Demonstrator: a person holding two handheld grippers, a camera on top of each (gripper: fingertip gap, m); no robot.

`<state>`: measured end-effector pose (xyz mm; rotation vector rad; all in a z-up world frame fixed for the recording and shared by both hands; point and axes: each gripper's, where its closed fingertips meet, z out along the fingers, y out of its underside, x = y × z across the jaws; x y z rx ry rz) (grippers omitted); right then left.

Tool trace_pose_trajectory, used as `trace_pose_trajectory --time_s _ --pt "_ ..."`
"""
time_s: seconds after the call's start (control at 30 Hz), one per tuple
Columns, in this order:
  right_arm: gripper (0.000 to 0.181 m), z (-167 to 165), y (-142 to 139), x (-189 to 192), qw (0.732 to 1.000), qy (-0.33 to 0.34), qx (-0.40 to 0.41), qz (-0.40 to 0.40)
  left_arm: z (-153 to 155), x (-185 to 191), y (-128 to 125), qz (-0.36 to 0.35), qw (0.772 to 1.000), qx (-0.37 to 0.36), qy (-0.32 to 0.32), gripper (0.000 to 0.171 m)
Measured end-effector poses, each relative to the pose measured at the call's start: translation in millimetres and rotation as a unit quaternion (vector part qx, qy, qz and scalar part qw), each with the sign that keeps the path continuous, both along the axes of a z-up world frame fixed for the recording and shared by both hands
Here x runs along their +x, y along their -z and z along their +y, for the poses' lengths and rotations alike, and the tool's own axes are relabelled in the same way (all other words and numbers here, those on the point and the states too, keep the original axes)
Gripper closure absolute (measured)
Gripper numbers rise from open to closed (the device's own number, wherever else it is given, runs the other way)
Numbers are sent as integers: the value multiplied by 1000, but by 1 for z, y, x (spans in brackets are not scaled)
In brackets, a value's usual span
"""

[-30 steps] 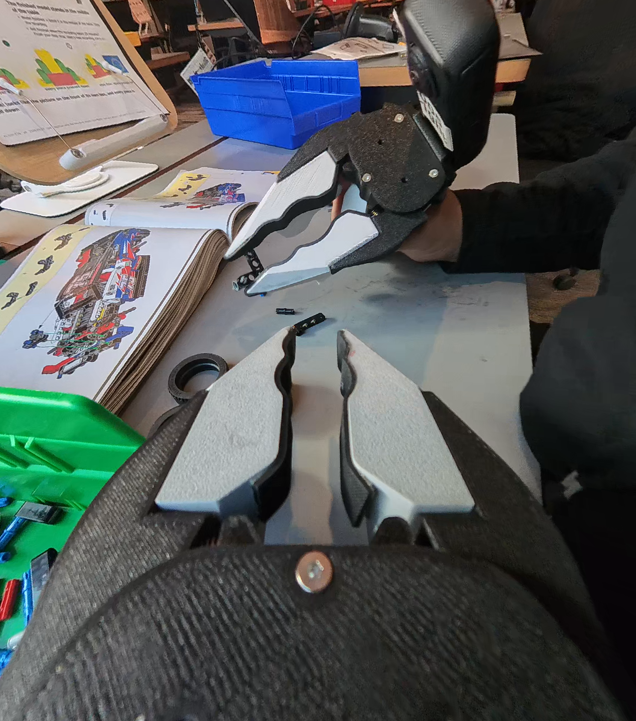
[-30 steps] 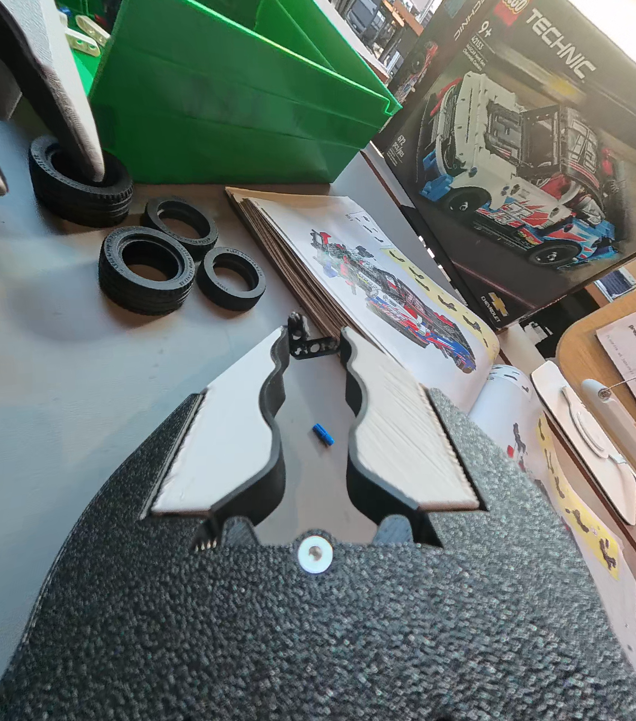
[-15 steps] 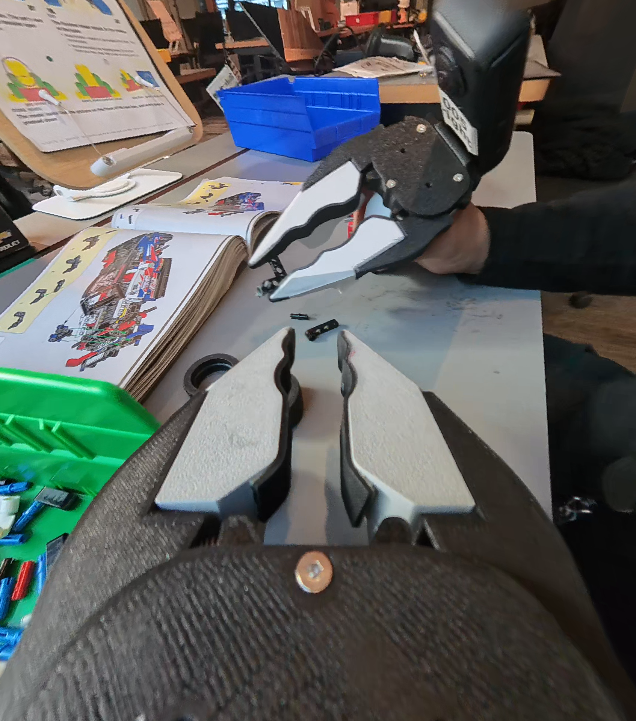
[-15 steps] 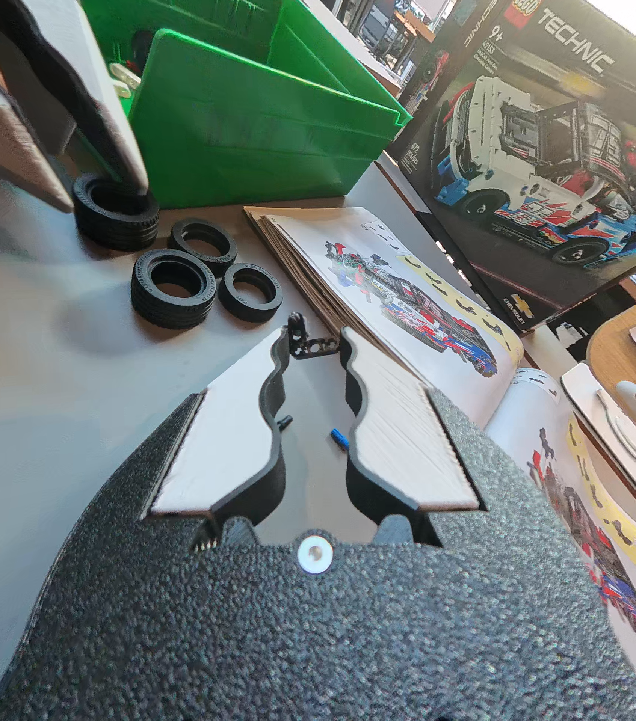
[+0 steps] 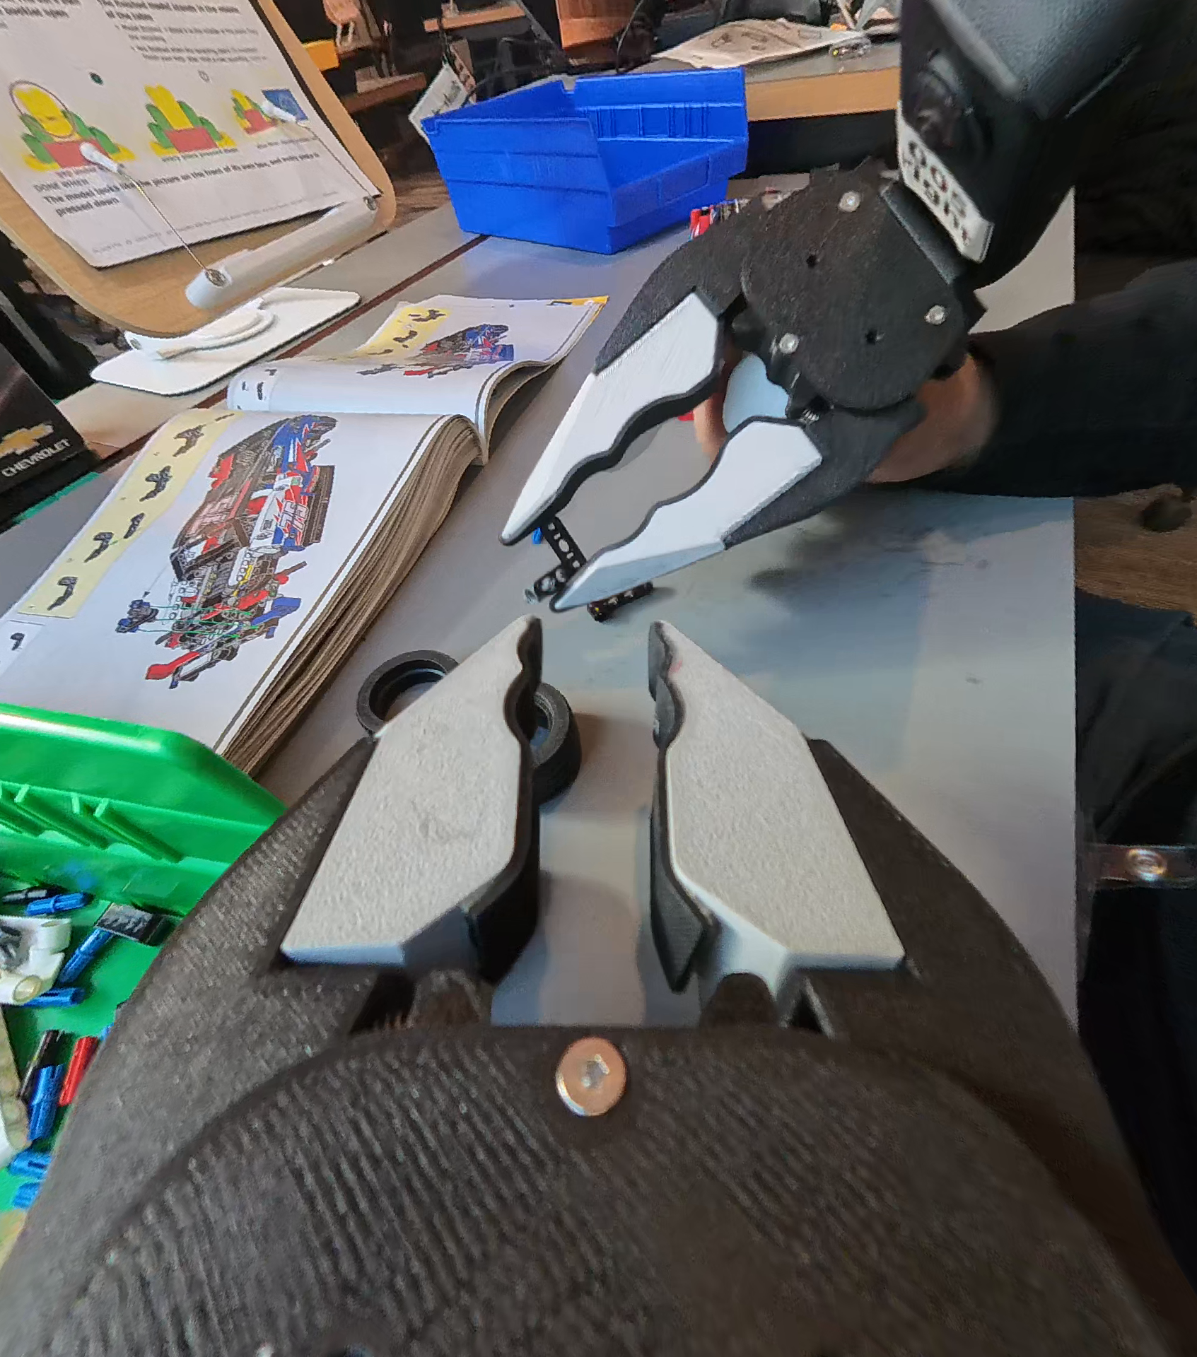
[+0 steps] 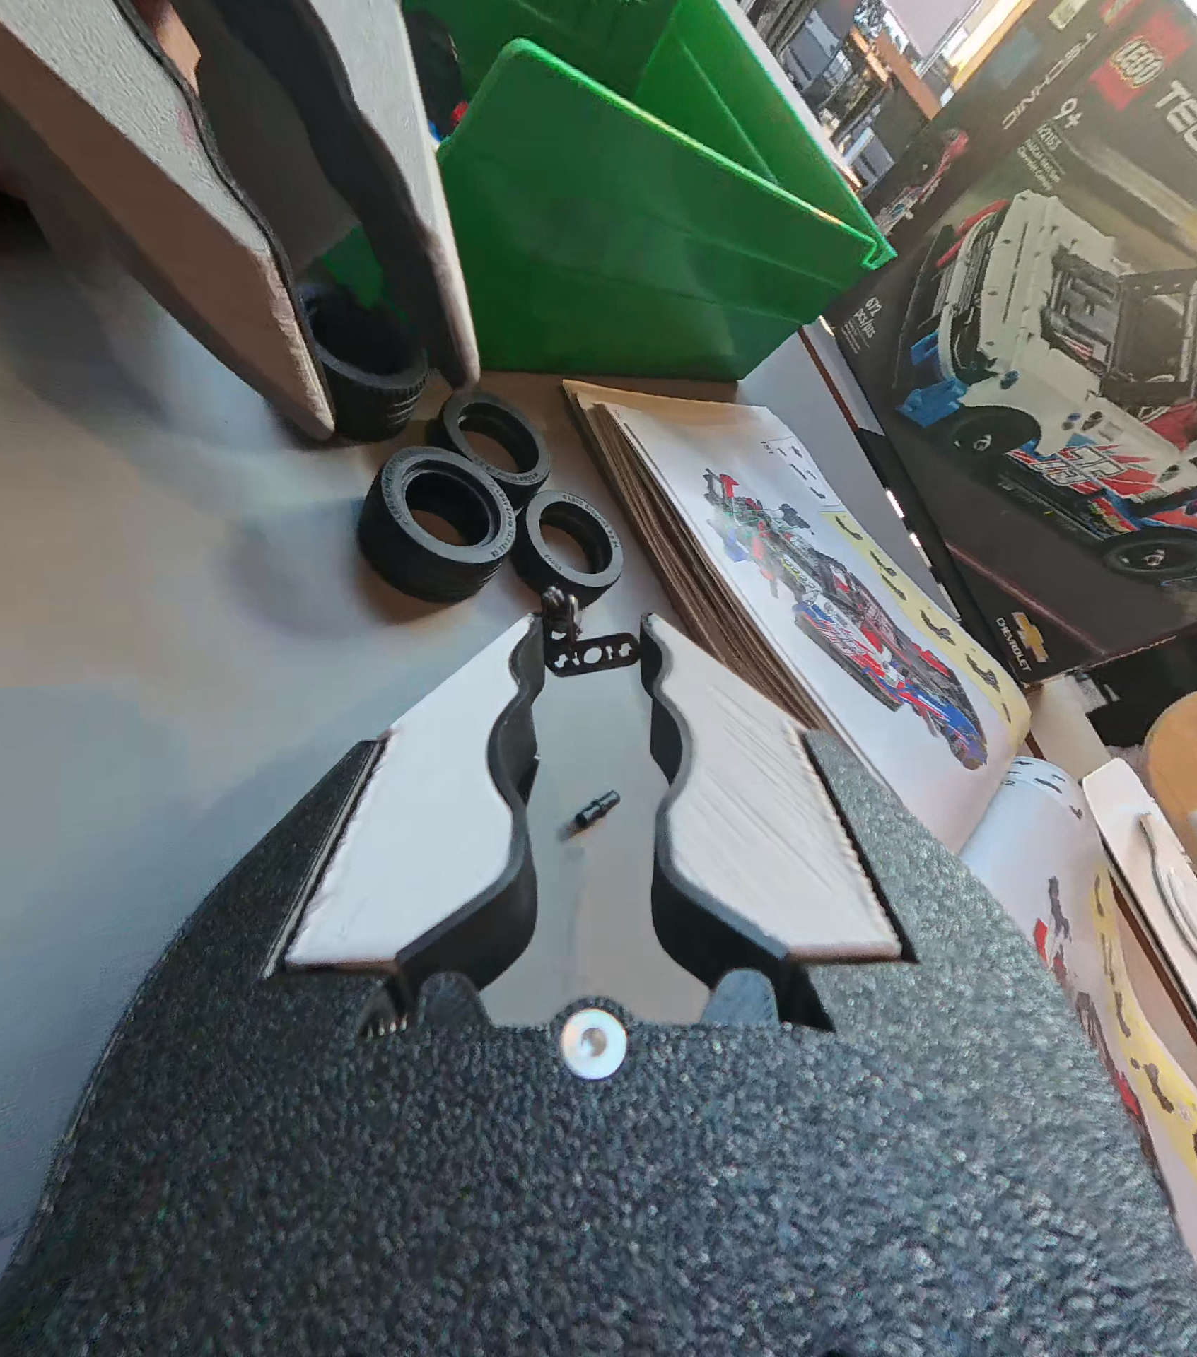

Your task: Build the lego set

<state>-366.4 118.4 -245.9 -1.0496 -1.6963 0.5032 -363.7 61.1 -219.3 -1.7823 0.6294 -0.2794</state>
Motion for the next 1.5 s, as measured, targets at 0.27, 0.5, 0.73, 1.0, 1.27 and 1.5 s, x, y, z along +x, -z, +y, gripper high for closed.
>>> trace_pose_trajectory --time_s 0.27,0.5,0.73,1.0,1.27,1.5 --pt "156 -5 12 -5 996 -29 75 -24 -3 4 0 -17 999 -11 26 144" --pt "156 -8 13 -6 996 -38 79 -27 -5 3 -5 -23 999 2 30 145" --pt "156 -16 19 -5 991 -67 106 -38 -5 3 -5 -27 999 1 32 146" --pt "156 -12 25 -5 973 -105 191 -81 -5 4 -4 -27 999 -4 38 146" --pt "156 -20 15 2 979 -107 163 -67 -2 5 1 -18 999 -18 38 142" --pt "156 -10 5 5 975 -79 203 -31 2 6 12 8 999 -43 28 138"
